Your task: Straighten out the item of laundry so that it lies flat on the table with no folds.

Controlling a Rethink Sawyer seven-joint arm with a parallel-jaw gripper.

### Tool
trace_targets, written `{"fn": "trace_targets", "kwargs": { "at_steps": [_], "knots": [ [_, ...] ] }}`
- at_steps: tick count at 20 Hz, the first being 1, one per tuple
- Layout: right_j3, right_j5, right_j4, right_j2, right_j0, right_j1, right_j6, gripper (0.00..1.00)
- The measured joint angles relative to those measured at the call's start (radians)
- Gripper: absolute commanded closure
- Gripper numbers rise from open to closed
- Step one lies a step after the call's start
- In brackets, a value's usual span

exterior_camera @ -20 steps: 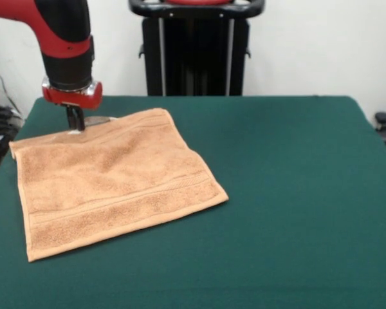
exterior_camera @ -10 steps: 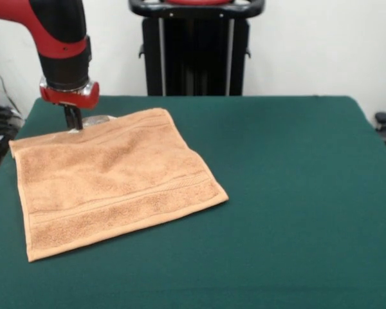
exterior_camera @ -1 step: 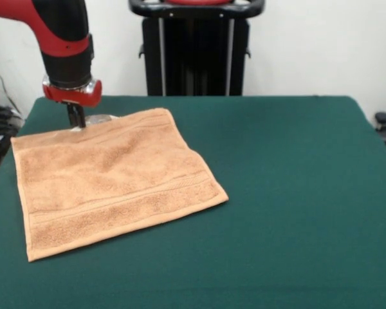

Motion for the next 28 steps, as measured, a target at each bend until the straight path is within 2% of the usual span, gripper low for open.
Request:
{"fn": "trace_targets", "kwargs": {
  "at_steps": [28],
  "knots": [
    [0.165, -0.005, 0.001, -0.021, -0.003, 0.001, 0.000, 1.00]
  ]
}}
